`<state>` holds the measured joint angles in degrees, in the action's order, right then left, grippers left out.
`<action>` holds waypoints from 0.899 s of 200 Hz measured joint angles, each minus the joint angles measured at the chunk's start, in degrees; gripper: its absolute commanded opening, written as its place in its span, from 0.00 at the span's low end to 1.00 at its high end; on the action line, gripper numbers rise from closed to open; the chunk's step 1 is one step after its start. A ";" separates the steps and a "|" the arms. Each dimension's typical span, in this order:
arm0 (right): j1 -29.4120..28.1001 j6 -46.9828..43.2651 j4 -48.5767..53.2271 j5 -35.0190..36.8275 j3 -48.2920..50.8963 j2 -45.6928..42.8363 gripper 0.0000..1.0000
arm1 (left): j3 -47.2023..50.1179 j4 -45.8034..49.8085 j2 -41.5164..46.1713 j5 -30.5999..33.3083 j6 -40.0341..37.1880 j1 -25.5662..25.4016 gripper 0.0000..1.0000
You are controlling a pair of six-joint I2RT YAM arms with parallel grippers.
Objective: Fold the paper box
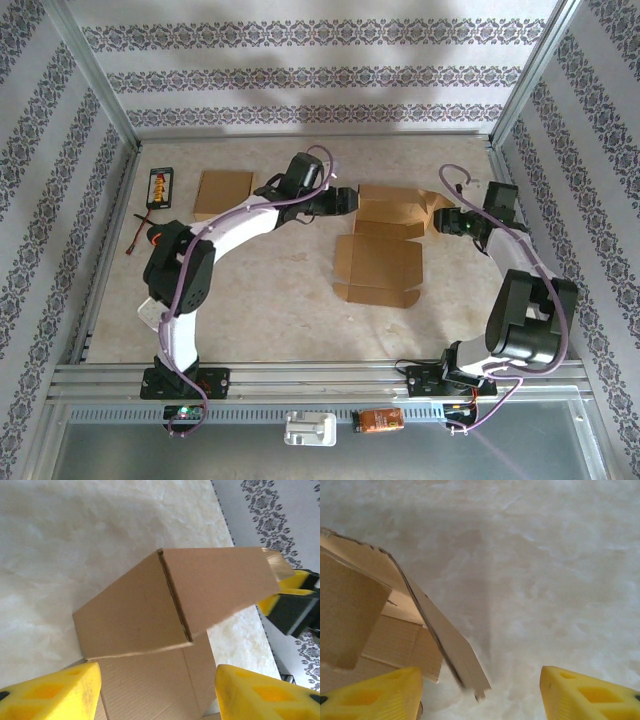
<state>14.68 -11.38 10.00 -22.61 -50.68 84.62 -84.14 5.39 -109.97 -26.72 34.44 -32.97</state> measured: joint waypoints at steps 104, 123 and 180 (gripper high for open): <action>-8.26 5.46 2.43 2.05 -2.78 1.42 0.10 | 15.47 -3.26 16.61 6.69 -9.53 -5.86 0.55; -11.65 9.31 2.36 4.07 -3.08 1.36 0.08 | 18.29 -5.57 15.63 5.55 -10.45 -8.96 0.49; -18.91 21.20 2.23 14.08 -2.93 1.33 0.06 | 17.62 -10.97 4.50 5.35 -10.34 -14.19 0.32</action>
<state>-4.23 9.82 12.23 -8.54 -53.60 85.95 -66.52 -5.58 -105.47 -21.37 24.10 -47.16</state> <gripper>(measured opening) 0.061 0.337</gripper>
